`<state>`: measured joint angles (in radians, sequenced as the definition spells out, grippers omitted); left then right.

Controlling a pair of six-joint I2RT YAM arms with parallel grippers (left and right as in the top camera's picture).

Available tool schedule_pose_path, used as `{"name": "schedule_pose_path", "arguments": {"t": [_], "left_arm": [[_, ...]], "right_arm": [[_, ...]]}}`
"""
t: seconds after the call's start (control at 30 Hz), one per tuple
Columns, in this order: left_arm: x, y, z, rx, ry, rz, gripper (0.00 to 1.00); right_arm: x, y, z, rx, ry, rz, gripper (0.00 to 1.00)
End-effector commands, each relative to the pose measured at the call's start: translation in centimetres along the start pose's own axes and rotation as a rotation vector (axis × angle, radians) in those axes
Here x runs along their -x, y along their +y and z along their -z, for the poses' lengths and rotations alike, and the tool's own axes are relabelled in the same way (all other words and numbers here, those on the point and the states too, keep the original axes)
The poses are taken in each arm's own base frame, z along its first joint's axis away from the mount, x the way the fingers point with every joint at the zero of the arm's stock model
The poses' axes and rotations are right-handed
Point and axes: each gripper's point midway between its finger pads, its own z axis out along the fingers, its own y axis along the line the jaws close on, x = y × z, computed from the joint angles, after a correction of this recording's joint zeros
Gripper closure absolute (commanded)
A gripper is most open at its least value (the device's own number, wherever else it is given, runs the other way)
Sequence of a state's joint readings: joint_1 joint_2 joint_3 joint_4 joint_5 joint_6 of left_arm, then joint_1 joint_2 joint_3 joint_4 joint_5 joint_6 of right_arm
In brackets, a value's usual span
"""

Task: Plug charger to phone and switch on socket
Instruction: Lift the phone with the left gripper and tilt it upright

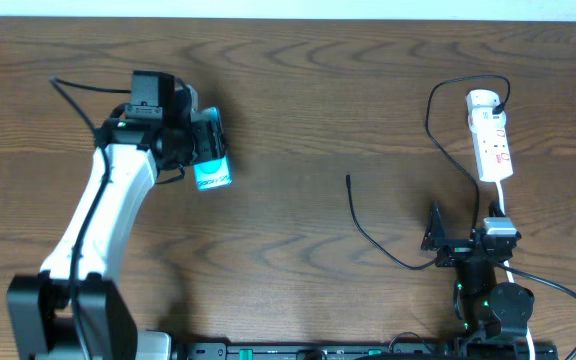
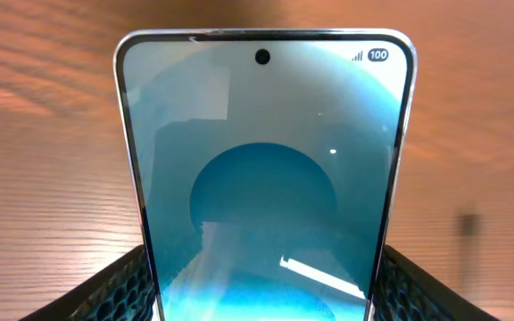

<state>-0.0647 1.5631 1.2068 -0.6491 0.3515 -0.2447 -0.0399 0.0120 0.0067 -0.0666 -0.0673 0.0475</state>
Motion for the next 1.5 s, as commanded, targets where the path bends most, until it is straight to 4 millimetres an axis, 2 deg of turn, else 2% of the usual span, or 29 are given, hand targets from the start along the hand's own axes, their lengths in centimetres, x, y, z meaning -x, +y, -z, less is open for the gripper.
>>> {"name": "schedule_pose_path", "arguments": {"t": [0.0, 0.27, 0.43, 0.6, 0.83, 1.0, 1.23, 1.47], "left_arm": [[0.8, -3.4, 2.5, -0.161, -0.031, 0.135, 0.93], [0.4, -5.6, 3.6, -0.282, 0.045, 0.474, 0.93], [0.1, -6.5, 4.1, -0.343, 0.123, 0.676, 0.92], [0.3, -7.0, 5.5, -0.441, 0.217, 0.848, 0.93], [1.2, -6.4, 8.1, -0.591, 0.312, 0.966, 0.93], [1.9, -5.4, 9.2, -0.634, 0.350, 1.090, 0.93], [2.1, -5.9, 10.6, -0.694, 0.474, 1.251, 0.93], [2.3, -6.5, 11.2, -0.722, 0.516, 1.276, 0.93]], "right_arm": [[-0.1, 0.2, 0.0, 0.011, 0.001, 0.008, 0.01], [-0.1, 0.2, 0.0, 0.011, 0.001, 0.008, 0.01], [-0.1, 0.2, 0.0, 0.011, 0.001, 0.008, 0.01], [-0.1, 0.2, 0.0, 0.011, 0.001, 0.008, 0.01], [-0.1, 0.2, 0.0, 0.011, 0.001, 0.008, 0.01], [-0.1, 0.2, 0.0, 0.011, 0.001, 0.008, 0.01], [-0.1, 0.2, 0.0, 0.011, 0.001, 0.008, 0.01], [-0.1, 0.2, 0.0, 0.011, 0.001, 0.008, 0.01]]}}
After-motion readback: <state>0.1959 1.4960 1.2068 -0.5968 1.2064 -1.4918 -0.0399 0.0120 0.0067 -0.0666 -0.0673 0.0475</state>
